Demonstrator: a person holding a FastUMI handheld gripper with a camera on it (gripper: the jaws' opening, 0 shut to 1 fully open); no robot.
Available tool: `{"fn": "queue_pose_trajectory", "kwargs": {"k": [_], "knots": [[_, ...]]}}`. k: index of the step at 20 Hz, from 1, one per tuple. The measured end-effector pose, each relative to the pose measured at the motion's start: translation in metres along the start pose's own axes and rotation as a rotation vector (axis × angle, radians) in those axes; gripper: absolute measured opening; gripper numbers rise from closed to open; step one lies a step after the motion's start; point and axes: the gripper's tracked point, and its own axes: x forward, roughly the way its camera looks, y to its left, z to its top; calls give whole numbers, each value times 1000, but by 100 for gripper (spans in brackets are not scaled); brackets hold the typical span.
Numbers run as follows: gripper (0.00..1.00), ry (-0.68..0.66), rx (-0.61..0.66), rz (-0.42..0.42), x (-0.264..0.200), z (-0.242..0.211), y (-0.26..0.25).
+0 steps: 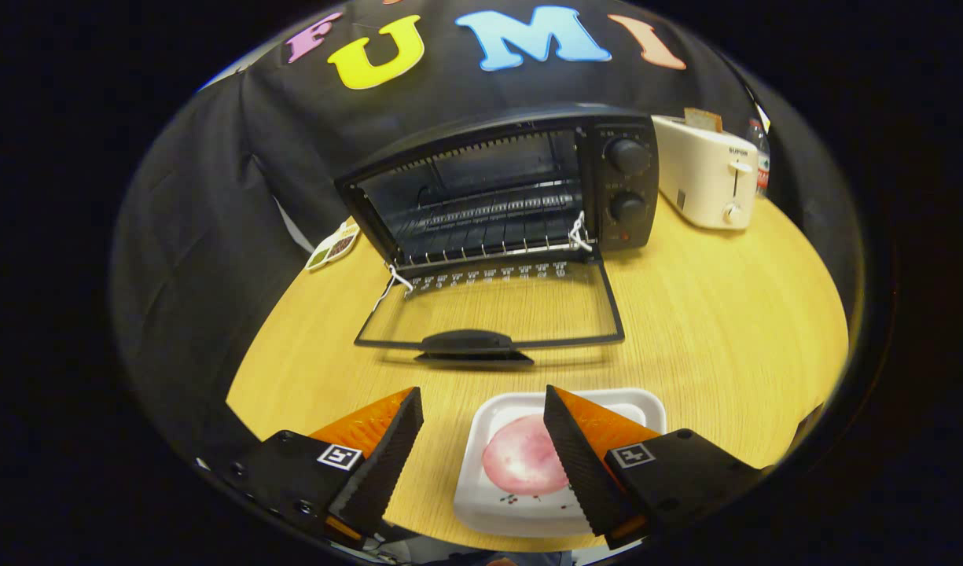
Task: Open the toaster oven, put the food inside, and close the toaster oven door.
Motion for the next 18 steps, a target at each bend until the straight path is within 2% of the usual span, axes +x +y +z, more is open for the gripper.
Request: {"fn": "queue_pose_trajectory", "kwargs": {"k": [6,13,18], "knots": [[99,158,-50,27,-29,-13,-34],[99,317,63,-10,-35,-28,-79],[99,415,118,-16,-27,-46,-94]]}}
